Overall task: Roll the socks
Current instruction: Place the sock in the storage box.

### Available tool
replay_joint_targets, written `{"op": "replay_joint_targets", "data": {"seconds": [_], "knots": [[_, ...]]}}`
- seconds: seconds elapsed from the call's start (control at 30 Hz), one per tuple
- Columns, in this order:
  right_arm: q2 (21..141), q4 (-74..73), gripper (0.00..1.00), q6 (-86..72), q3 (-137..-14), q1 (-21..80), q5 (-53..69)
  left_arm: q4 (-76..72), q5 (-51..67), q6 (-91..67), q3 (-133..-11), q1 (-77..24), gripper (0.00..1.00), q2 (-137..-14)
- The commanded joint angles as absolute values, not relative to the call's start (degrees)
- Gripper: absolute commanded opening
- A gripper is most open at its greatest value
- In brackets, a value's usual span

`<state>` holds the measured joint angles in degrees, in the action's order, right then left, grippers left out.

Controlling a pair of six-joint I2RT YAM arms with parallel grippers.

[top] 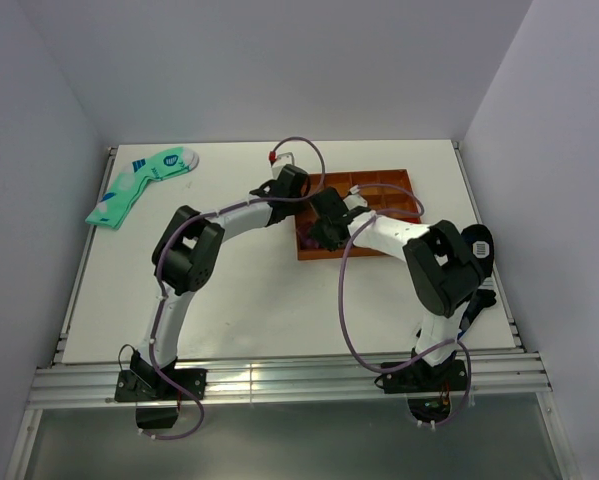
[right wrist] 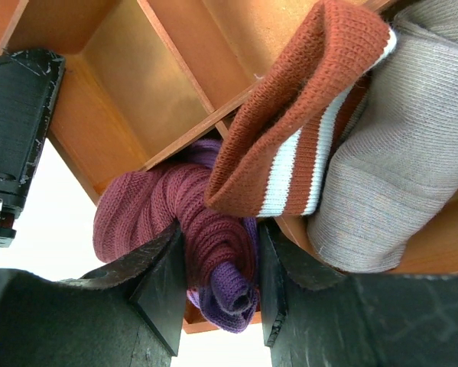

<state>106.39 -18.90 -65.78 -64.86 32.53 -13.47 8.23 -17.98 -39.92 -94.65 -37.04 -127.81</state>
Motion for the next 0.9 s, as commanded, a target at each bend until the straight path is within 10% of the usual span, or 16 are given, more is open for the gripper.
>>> {"op": "replay_joint_targets", "data": {"seconds": [0.0, 0.67, 0.87], "knots": [[119.0, -35.1, 0.0, -69.9, -55.3, 32.5, -20.9, 18.3, -17.8, -40.4, -92.1, -33.7, 0.0, -122.7], [118.1, -35.0, 0.0, -67.9, -56.0, 35.2, -22.8, 19.2, -16.6, -40.5, -93.0, -33.0, 0.0, -122.9], [112.9, -33.0, 0.28, -65.7, -55.9, 35.3, -21.5, 19.2, -17.1, -40.3, -92.8, -32.9, 0.0, -123.0]]}}
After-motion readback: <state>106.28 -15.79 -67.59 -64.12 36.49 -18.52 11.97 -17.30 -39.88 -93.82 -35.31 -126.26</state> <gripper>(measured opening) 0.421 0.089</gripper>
